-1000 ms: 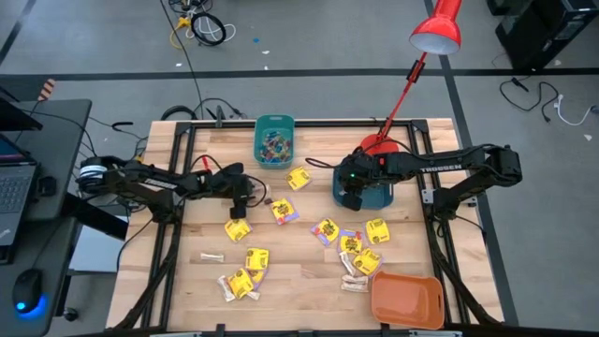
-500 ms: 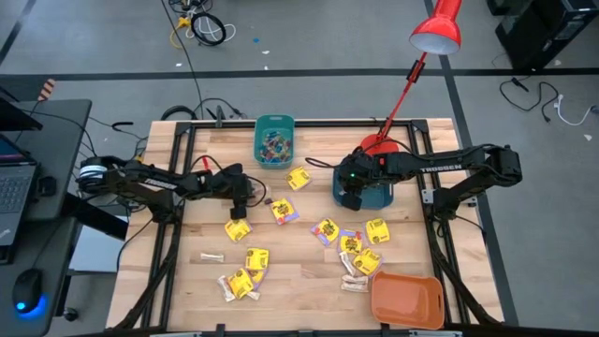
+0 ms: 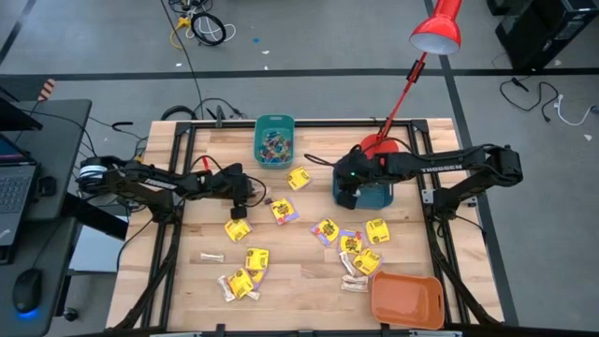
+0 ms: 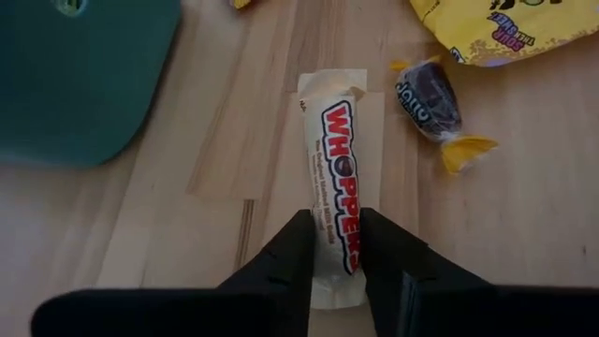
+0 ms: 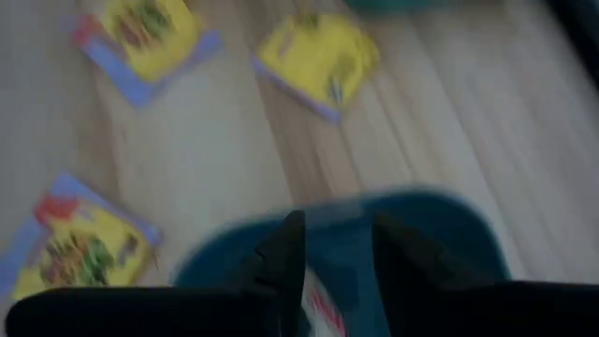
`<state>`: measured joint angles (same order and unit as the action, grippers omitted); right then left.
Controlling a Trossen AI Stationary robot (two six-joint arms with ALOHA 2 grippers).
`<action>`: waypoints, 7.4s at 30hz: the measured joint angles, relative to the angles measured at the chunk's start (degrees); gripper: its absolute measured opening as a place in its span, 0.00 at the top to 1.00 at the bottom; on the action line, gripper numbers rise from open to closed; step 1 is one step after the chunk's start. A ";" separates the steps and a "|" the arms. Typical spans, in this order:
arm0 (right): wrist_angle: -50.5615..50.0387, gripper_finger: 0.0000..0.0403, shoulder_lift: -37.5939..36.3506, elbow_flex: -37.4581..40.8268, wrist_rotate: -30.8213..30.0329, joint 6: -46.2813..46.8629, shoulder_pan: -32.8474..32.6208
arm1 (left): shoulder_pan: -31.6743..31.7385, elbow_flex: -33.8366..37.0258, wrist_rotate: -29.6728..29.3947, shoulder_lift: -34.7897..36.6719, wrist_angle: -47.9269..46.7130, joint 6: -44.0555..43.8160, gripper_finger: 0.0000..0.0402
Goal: Sort candy
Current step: Put the white chocolate bar into the blue bin, then put the violet candy into the green bin
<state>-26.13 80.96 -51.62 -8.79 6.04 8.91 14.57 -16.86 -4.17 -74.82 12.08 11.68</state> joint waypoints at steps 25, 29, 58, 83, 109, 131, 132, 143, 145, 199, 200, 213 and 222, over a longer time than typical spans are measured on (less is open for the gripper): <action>34.25 0.75 -0.45 0.00 0.32 -9.65 -8.94 | -8.85 0.04 -0.45 11.54 16.93 0.04 0.82; 35.95 0.75 -0.45 0.00 0.33 -12.91 -9.46 | -10.77 0.06 -0.46 11.54 22.90 -0.01 0.82; 68.66 0.59 4.51 -0.09 5.69 -25.90 -14.91 | -19.98 -2.66 0.34 7.68 50.76 1.65 0.82; 80.61 0.54 10.87 -0.02 5.11 -23.23 -13.39 | -20.26 -8.08 -6.73 1.24 51.53 2.98 0.82; 80.41 0.68 10.87 -0.02 4.85 -24.01 -13.16 | -20.24 -12.42 -6.76 -3.54 51.33 4.37 0.82; 80.34 0.95 10.85 -0.02 4.82 -25.60 -13.16 | -20.24 -12.42 -6.75 -3.50 50.42 2.80 0.79; 80.30 0.96 10.85 -0.02 4.82 -25.72 -13.16 | -20.24 -12.42 -6.75 -3.49 50.31 2.79 0.79; 80.28 1.00 10.85 -0.02 4.82 -25.74 -13.16 | -20.24 -12.42 -6.75 -3.48 49.79 2.75 0.79; 80.27 1.00 10.85 -0.02 4.82 -25.74 -13.16 | -20.24 -12.42 -6.75 -3.48 49.69 2.85 0.78; 41.08 1.00 -23.04 31.58 -36.15 16.08 -11.92 | -19.82 -12.38 -16.95 -3.50 38.81 -0.06 0.37; 39.89 1.00 -23.03 32.06 -36.15 17.07 -11.95 | -19.82 -12.38 -16.97 -3.50 38.82 0.15 0.37; 32.32 1.00 -23.01 32.74 -34.91 18.50 -12.64 | -19.80 -12.38 -19.83 -3.50 38.95 1.83 0.37; 31.86 0.88 -23.01 32.74 -34.85 21.22 -12.64 | -19.80 -12.38 -19.97 -3.50 38.75 3.08 0.37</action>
<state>5.73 57.95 -18.87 -43.64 27.26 -3.73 -5.23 -29.23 -24.14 -78.32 50.83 14.76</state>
